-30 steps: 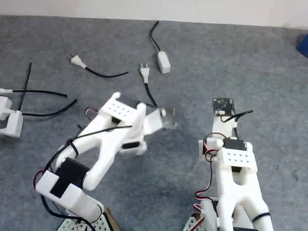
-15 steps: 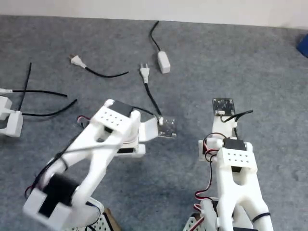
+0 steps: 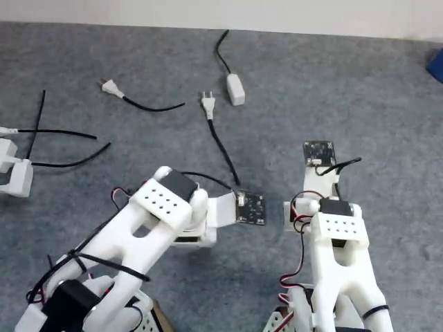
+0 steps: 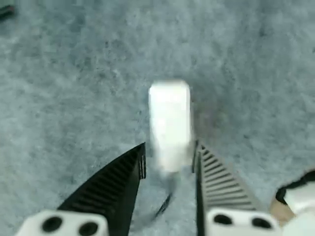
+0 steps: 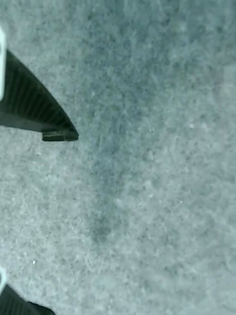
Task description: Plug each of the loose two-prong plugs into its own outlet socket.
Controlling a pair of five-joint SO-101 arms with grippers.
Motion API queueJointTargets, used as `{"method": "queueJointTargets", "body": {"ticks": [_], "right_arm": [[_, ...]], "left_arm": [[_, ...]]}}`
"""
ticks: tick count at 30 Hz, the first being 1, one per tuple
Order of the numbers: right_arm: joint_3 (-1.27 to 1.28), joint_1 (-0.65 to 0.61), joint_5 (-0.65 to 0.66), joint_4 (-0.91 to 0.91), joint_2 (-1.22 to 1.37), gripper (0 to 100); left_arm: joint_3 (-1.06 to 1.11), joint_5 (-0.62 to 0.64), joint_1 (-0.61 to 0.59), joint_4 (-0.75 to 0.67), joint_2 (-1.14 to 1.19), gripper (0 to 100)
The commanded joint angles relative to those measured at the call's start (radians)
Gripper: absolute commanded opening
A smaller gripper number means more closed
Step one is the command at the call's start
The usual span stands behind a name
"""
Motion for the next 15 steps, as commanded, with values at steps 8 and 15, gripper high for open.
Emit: {"method": "queueJointTargets", "body": {"ticks": [8,15], "right_arm": [[-0.005,-0.010,0.003,-0.027,-0.010,47.5],[-0.005,-0.010,0.003,-0.027,-0.010,47.5]], "left_arm": [[0.062,0.014,0.004,-0.124,-0.030,19],[0.065,-0.021,-0.047,-0.175,-0.030,19]]}}
